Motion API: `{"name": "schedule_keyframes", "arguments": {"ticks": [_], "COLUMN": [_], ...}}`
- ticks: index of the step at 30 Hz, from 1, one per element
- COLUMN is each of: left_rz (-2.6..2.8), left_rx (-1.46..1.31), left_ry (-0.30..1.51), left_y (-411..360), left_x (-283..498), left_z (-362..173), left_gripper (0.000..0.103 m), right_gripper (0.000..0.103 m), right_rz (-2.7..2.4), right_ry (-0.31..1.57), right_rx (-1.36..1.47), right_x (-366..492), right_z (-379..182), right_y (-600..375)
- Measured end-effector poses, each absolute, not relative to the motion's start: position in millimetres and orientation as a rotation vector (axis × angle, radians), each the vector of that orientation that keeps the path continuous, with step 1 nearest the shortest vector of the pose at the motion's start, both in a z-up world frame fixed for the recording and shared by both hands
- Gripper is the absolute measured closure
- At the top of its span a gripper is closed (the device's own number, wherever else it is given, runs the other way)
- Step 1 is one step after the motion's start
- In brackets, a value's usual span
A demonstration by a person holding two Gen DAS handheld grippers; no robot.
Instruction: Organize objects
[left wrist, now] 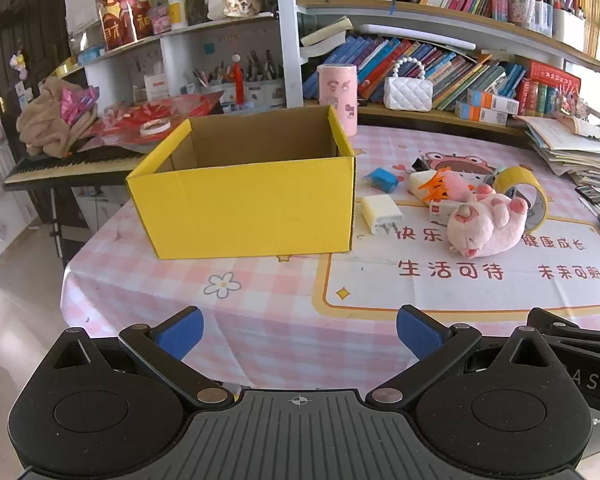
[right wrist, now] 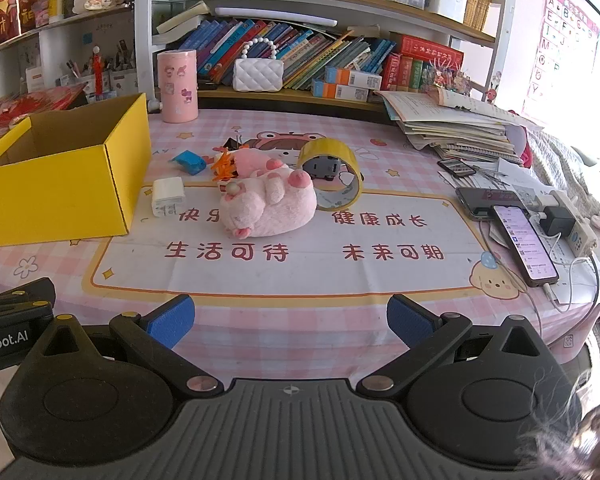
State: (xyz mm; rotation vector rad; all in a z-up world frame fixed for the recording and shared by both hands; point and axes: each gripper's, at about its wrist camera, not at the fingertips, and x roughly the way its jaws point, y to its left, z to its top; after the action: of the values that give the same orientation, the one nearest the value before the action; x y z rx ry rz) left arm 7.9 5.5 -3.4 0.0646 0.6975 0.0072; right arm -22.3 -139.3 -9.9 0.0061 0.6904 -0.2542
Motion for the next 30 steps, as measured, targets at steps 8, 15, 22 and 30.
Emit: {"name": "schedule_keyframes", "arguments": {"ticks": [8, 15, 22, 30], "left_rz": [0.007, 0.01, 0.006, -0.001], "left_rx": [0.064, 0.064, 0.068, 0.072], "left_ry": [0.7, 0.702, 0.704, 0.708], "left_y": [3.8, 3.2, 2.3, -2.0], "left_x": [9.5, 11.5, 13.8, 15.9], "left_z": [-4.2, -5.1, -6.8, -8.5], "left_gripper": [0.0, 0.0, 0.0, 0.0], "right_gripper": [0.0, 0.0, 0.0, 0.0], "right_rz": [-0.252, -0.251, -0.251, -0.253], "right_ry": [0.694, 0.695, 0.702, 0.711], "right_rx": [0.01, 0.01, 0.016, 0.024], "right_x": [-21.1, -20.4, -15.1, -12.0], "right_z": [-11.6, -12.0, -13.2, -14.4], "right_y": [-140.7, -139.9, -145.2, -149.6]}}
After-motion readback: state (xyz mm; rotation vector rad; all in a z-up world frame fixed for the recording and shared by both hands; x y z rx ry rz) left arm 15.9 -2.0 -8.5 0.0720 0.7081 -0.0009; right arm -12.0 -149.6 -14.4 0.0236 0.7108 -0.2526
